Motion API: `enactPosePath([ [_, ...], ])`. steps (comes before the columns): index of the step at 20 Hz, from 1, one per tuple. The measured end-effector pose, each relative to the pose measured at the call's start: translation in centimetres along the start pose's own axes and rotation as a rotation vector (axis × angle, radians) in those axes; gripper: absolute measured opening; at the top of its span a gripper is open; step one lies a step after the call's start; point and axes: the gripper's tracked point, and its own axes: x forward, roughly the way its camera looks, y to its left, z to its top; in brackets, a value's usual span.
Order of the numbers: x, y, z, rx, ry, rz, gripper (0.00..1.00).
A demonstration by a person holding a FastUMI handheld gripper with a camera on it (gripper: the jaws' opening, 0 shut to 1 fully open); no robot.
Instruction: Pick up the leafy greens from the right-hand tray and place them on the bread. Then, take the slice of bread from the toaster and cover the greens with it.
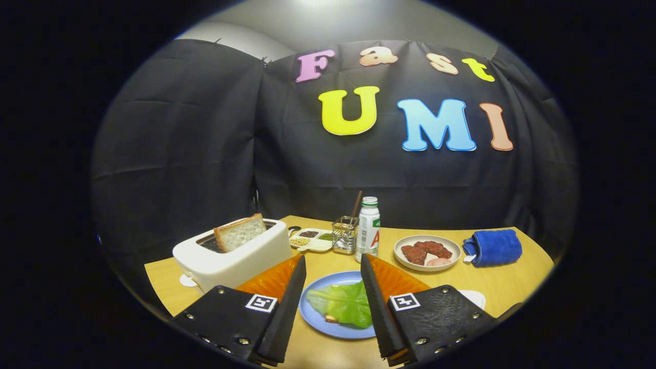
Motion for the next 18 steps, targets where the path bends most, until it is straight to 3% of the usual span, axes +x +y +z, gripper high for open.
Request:
enactPosePath([
  [12,2.2,12.5,1.2,-0.014,0.001,0.178,0.66],
  [18,5.1,14.5,1.1,-0.072,-0.01,0.14,0.66],
])
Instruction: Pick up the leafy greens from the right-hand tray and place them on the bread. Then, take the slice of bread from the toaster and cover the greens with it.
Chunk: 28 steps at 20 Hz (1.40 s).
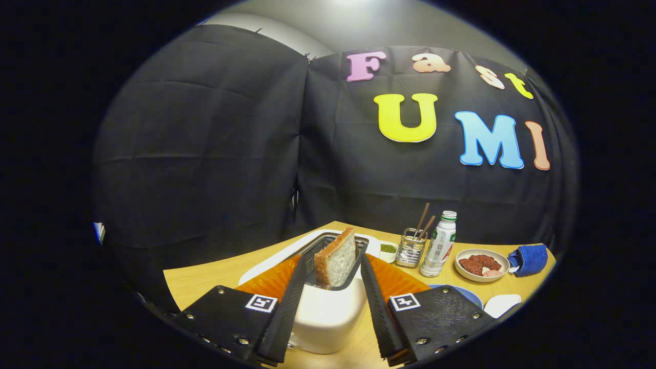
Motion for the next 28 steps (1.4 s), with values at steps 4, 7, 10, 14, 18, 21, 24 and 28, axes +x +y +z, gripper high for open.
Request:
enactPosePath([
  [4,1.6,-0.3,0.0,-0.005,0.011,-0.044,0.66],
  [7,1.9,0.0,-0.6,0.021,0.04,-0.043,0.55],
  [10,2.4,-0.2,-0.8,0.022,0.055,-0.054,0.23],
  [14,2.7,-0.4,-0.9,0.016,0.059,-0.063,0.09],
  [18,2.4,-0.4,0.3,0.015,0.033,-0.043,0.09],
  [21,2.1,-0.6,0.9,0.005,0.022,-0.039,0.09],
  [24,1.7,-0.9,2.9,0.042,-0.022,-0.039,0.09],
  [28,0.5,-1.4,5.8,0.078,-0.066,-0.012,0.09],
])
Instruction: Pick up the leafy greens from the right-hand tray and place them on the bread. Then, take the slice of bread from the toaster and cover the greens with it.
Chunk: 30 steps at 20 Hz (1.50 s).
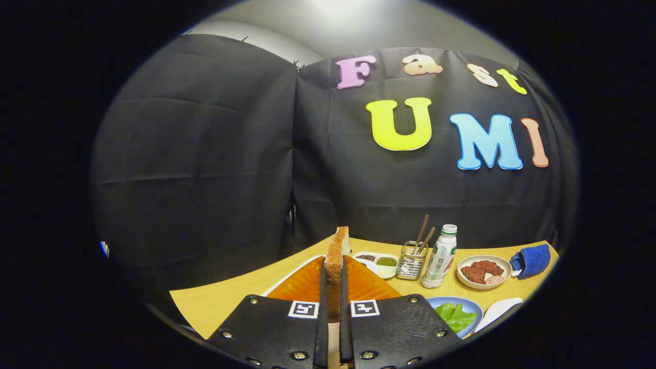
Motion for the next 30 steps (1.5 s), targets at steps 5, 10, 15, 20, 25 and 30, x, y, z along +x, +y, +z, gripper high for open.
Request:
enactPosePath([
  [5,-2.6,-1.4,3.7,0.001,-0.077,-0.02,0.08],
  [10,-4.3,-3.9,3.5,-0.007,-0.078,-0.053,0.08],
  [15,-5.0,-8.3,1.7,-0.03,-0.062,-0.152,0.09],
  [20,-5.5,-11.1,-1.0,-0.002,-0.022,-0.196,0.09],
  [25,-6.0,-12.7,-3.8,0.014,0.024,-0.213,0.09],
  [30,-6.7,-14.2,-6.1,0.038,0.048,-0.244,0.09],
])
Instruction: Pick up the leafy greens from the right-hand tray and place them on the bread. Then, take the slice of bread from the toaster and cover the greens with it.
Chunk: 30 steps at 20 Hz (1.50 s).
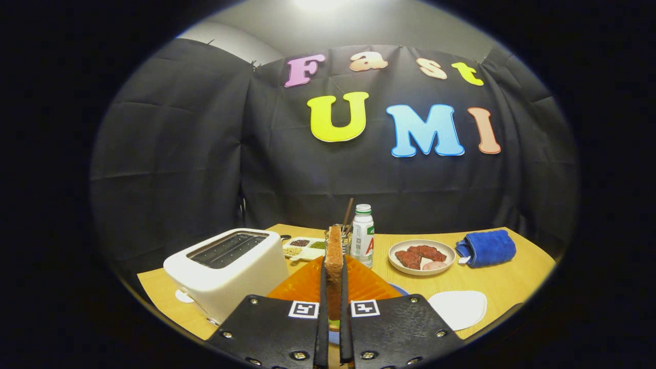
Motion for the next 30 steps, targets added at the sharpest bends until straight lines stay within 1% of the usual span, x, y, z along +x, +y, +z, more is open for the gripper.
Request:
enactPosePath([
  [5,0.4,-0.4,-1.4,0.026,0.022,0.0,0.09],
  [12,1.9,1.0,-5.1,0.047,0.088,0.057,0.09],
  [16,2.3,0.9,-5.6,0.042,0.074,0.06,0.09],
  [20,2.2,0.5,-6.4,0.047,0.096,0.068,0.09],
  [24,1.7,-1.2,-7.4,-0.012,0.115,0.03,0.15],
  [25,1.7,-1.6,-7.4,-0.019,0.117,0.019,0.19],
  [26,1.8,-1.9,-7.6,-0.027,0.119,0.012,0.19],
  [27,1.8,-2.3,-7.8,-0.04,0.129,0.001,0.27],
  [30,1.9,-3.1,-8.2,-0.062,0.139,-0.01,0.29],
])
